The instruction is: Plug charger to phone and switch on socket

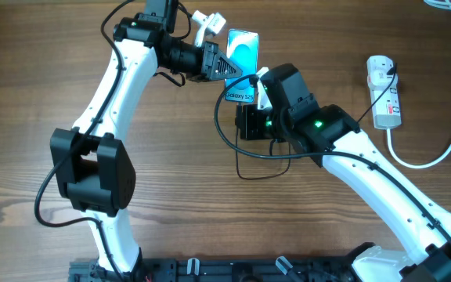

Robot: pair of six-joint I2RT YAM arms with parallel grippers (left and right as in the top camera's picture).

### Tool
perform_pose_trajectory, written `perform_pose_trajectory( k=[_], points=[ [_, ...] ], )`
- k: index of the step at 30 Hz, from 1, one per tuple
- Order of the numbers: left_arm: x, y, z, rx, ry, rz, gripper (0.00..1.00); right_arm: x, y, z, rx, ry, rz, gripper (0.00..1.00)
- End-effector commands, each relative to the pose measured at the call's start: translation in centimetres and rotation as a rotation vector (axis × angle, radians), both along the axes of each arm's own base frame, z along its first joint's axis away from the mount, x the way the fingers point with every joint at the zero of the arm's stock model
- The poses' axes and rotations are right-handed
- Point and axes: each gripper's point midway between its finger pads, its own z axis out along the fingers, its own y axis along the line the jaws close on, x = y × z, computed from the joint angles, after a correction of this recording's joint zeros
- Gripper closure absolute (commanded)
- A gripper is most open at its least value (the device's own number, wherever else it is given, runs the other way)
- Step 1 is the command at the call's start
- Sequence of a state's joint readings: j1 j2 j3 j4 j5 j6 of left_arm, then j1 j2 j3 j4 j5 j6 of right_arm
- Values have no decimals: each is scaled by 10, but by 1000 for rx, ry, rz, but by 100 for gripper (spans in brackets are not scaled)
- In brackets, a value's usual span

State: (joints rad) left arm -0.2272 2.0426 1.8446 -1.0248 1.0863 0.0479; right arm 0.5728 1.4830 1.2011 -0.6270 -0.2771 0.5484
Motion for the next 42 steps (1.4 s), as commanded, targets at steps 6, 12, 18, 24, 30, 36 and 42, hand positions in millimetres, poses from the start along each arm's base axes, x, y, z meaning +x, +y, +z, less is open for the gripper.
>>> perform_pose_trajectory(
  k=[6, 12, 18, 24, 30, 36, 42],
  points=[
    [-7, -5, 14, -47, -28, -34, 96, 3, 6, 6, 21, -5, 8, 95],
    [-7, -5, 14, -48, -28, -34, 96, 4, 6, 7, 29, -3, 3, 95],
    [-8, -5, 14, -50, -20, -35, 96, 3, 6, 6, 28, 3, 5, 95],
    [-10, -7, 20, -83, -13, -48, 96, 2, 6, 6, 26, 6, 4, 95],
    [-4, -3, 9, -16, -62, -32, 96, 0, 6, 5, 24, 13, 14, 95],
    [-2, -2, 7, -2, -66, -25, 96, -1, 6, 4, 25, 20, 19, 96],
    [-9, -7, 21, -91, -47, -57, 96, -1, 6, 4, 26, 20, 19, 95]
  ],
)
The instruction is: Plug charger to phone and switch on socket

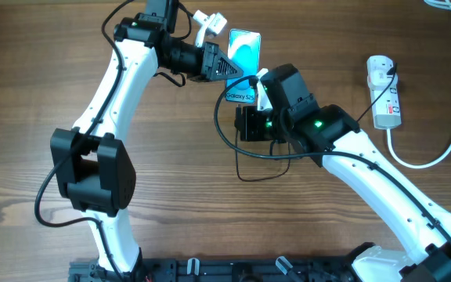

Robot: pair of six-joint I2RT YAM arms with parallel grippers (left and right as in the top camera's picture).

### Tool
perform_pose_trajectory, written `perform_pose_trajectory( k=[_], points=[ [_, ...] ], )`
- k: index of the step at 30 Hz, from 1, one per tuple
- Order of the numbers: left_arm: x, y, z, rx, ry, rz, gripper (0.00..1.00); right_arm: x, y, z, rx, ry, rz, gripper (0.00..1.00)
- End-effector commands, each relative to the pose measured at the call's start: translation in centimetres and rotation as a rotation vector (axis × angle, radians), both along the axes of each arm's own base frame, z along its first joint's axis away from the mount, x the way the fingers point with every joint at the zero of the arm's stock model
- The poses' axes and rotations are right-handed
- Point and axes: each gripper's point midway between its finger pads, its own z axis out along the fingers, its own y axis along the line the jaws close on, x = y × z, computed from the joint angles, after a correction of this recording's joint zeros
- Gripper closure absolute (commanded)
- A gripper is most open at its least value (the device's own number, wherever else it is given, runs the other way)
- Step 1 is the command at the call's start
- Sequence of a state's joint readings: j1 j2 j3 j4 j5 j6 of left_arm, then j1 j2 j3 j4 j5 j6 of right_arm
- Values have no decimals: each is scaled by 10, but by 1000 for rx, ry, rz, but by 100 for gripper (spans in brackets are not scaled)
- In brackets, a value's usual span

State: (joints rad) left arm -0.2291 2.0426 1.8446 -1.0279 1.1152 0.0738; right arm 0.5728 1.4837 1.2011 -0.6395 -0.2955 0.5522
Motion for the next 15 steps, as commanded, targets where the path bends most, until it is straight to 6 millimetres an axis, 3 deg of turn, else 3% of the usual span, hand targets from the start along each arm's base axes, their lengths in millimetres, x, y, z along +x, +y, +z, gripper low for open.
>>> perform_pose_trajectory(
  k=[1, 5, 15],
  points=[
    [-6, -5, 17, -64, -34, -35, 96, 3, 5, 6, 20, -1, 10, 95],
    [0, -1, 7, -2, -54, -12, 96, 2, 5, 6, 19, 0, 10, 96],
    [-2, -2, 9, -18, -46, -19, 96, 4, 6, 7, 24, -8, 10, 95]
  ],
)
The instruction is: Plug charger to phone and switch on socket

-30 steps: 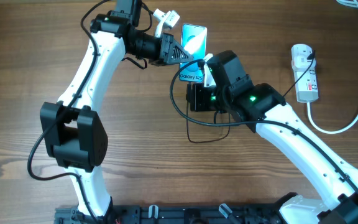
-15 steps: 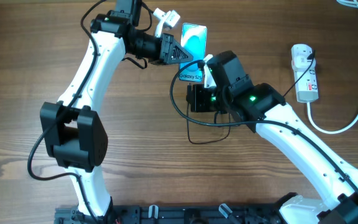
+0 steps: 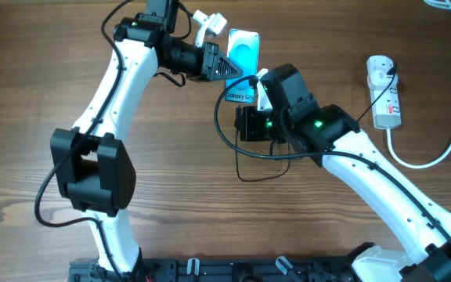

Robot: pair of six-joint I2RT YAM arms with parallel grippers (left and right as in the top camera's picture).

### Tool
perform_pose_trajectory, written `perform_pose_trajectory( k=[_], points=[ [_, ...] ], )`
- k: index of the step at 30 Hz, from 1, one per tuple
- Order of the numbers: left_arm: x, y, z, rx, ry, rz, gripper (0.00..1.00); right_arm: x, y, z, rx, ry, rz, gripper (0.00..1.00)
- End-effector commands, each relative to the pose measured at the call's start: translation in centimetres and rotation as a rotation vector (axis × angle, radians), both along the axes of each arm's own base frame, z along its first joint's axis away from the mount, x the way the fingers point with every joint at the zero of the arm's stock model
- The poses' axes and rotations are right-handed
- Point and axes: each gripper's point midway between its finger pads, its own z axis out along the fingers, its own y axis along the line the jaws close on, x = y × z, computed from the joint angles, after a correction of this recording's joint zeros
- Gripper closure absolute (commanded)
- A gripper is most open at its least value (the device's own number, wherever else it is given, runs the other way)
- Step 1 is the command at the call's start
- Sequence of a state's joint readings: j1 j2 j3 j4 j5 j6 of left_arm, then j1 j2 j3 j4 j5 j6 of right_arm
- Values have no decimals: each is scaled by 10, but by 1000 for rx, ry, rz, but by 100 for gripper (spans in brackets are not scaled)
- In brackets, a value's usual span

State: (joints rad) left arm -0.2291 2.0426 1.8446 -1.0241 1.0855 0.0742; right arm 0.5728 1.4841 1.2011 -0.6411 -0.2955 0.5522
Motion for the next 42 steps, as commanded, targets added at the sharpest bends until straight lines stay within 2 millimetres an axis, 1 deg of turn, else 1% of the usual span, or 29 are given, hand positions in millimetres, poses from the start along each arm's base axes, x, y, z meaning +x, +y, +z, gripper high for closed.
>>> perform_pose_trajectory(
  k=[1, 19, 23, 28, 39, 42],
  points=[
    [-5, -4, 14, -49, -33, -32, 96, 5, 6, 8, 27, -11, 10, 96],
    [-8, -4, 15, -56, -15, -35, 96, 6, 7, 9, 31, -17, 6, 95],
    [-8, -4, 15, -55, -14, -35, 96, 10, 2, 8, 14, -24, -18, 95],
    [-9, -4, 15, -55, -10, -35, 96, 12, 1, 7, 8, -30, -25, 96],
    [-11, -4, 14, -52, 5, -35, 96, 17, 4, 12, 33, -47, -40, 96],
    [-11, -4, 14, -51, 7, -35, 96, 21, -1, 12, 32, -48, -54, 95]
  ],
)
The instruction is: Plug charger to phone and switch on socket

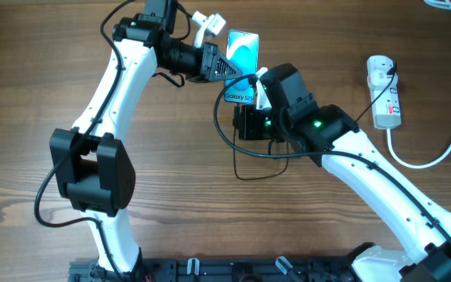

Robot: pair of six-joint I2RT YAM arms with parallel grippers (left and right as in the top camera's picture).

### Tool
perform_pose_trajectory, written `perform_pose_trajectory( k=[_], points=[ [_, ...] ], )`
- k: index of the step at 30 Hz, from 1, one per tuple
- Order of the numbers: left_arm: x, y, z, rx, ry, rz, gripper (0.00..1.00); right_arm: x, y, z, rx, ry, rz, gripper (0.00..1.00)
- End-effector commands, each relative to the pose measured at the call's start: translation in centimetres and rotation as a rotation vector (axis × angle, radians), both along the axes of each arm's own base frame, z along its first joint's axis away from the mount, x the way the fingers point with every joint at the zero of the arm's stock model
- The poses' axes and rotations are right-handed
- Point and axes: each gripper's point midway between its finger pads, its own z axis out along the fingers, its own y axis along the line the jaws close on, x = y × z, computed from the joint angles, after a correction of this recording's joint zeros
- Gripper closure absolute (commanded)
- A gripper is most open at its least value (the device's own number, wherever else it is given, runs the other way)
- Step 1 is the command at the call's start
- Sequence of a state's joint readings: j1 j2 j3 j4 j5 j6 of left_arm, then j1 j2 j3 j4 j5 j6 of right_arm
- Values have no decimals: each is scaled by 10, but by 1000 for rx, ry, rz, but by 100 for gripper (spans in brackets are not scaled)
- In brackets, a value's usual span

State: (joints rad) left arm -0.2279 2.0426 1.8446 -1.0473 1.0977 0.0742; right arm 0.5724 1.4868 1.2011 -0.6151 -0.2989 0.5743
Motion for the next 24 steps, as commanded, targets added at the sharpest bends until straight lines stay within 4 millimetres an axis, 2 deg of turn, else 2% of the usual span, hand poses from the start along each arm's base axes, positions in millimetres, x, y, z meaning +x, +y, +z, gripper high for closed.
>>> perform_pose_trajectory(
  k=[1, 4, 9, 18, 24],
  points=[
    [-8, -4, 13, -46, -21, -33, 96, 17, -5, 10, 10, -43, -41, 96],
    [-8, -4, 13, -46, -21, -33, 96, 19, -4, 13, 14, -53, -39, 95],
    [-8, -4, 13, -45, -17, -32, 96, 26, -1, 31, 19, -105, -26, 95],
    [-14, -3, 13, -45, 25, -34, 96, 35, -6, 34, -1, -144, -62, 95],
    [-14, -3, 14, -51, 23, -36, 96, 32, -8, 30, -6, -116, -74, 95]
  ],
)
